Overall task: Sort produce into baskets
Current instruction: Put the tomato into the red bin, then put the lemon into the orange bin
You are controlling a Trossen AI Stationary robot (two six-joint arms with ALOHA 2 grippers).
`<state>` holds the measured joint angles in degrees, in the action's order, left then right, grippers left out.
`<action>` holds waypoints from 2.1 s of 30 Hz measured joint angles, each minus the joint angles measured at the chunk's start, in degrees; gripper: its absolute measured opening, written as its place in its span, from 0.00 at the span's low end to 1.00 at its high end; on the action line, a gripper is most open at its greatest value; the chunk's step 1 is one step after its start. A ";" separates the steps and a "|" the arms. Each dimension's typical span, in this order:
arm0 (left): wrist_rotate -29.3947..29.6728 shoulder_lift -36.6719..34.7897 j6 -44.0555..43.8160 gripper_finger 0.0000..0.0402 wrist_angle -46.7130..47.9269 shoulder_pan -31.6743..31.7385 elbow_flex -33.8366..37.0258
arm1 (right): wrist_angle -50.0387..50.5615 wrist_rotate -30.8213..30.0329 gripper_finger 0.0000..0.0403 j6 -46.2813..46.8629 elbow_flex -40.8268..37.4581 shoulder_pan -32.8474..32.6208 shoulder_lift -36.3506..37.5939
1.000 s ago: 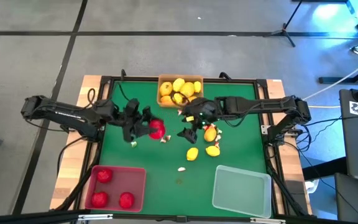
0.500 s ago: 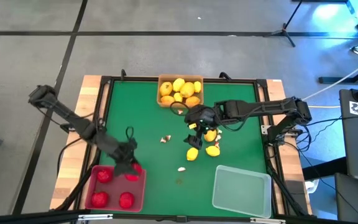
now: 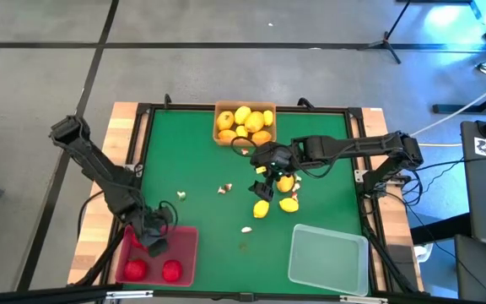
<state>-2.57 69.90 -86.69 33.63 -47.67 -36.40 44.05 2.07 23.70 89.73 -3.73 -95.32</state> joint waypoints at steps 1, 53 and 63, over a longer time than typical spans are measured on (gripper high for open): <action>-0.06 0.71 -2.05 0.71 0.04 -0.02 0.02 | -0.14 0.00 0.93 -0.01 0.00 0.00 -0.04; -7.67 0.77 5.20 0.95 -8.55 13.53 -11.50 | -4.15 0.10 0.93 -3.10 0.00 -0.07 4.93; -2.13 -2.90 20.25 0.95 -9.04 25.96 -16.58 | 12.04 -2.65 0.93 -5.60 -0.02 -3.60 11.07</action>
<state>-4.70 67.00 -66.44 24.59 -21.71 -52.99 56.09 -0.59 18.10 89.71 -7.33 -84.26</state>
